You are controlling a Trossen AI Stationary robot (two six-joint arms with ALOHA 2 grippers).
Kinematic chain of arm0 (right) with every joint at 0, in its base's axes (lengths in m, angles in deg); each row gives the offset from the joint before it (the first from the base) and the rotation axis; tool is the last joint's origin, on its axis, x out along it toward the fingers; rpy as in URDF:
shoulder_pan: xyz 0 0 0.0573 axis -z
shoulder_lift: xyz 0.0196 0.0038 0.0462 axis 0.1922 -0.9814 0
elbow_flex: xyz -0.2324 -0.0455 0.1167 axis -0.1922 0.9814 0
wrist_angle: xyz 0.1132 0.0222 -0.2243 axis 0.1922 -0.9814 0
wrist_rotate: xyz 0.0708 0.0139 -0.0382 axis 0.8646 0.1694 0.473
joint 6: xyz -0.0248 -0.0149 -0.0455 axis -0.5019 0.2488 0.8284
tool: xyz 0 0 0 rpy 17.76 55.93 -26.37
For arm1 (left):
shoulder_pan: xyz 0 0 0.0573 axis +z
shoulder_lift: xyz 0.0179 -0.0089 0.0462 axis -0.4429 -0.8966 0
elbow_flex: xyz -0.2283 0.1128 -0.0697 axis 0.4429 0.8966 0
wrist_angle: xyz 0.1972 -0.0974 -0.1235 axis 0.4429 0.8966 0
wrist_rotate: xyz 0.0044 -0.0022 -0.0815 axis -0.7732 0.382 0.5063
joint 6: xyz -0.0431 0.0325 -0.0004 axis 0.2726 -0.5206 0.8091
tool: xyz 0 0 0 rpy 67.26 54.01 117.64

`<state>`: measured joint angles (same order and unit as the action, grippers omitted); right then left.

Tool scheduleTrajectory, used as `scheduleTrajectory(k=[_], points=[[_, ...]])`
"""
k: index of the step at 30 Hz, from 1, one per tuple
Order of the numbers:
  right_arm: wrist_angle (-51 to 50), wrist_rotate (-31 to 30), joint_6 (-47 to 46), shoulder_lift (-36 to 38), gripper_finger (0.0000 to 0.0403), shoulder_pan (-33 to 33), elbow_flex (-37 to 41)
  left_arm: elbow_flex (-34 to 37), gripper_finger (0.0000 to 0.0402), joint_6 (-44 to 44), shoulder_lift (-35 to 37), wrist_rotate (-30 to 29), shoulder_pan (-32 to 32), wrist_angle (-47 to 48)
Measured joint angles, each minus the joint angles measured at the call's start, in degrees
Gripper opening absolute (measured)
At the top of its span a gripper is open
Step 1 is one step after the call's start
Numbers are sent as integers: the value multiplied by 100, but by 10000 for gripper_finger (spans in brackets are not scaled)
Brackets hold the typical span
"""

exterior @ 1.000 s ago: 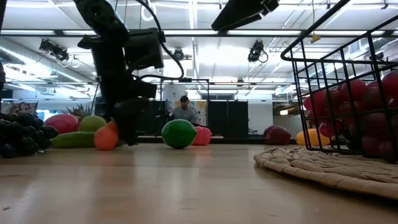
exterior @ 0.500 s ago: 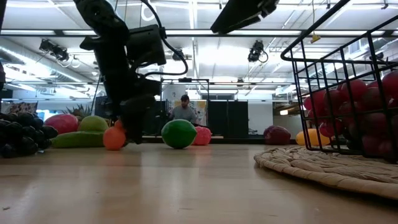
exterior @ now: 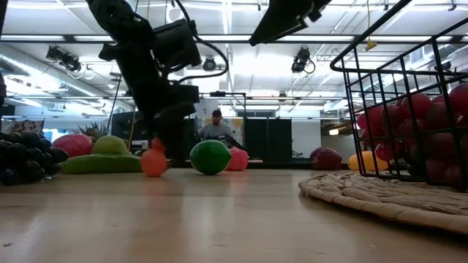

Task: Build produce basket
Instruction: Put the orange tangerines into the black wire basket

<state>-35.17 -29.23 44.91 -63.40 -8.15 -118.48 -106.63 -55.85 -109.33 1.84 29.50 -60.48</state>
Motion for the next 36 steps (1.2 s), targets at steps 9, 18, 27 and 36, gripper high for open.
scheduleTrajectory(k=[9,18,27,36], points=[[-666,-990,-785,514,348,-701,2,0,172,-562,0,-45,-99,-1107],[-2942,-1600,-2485,961,348,-965,0,0,173,-908,4,-40,-522,-2530],[-4950,-2077,-4313,1022,348,-794,281,-698,173,-1458,103,27,-1024,-2784],[-4601,-2524,-4389,1747,348,34,1331,-1633,172,-2389,109,104,-1132,-2736]])
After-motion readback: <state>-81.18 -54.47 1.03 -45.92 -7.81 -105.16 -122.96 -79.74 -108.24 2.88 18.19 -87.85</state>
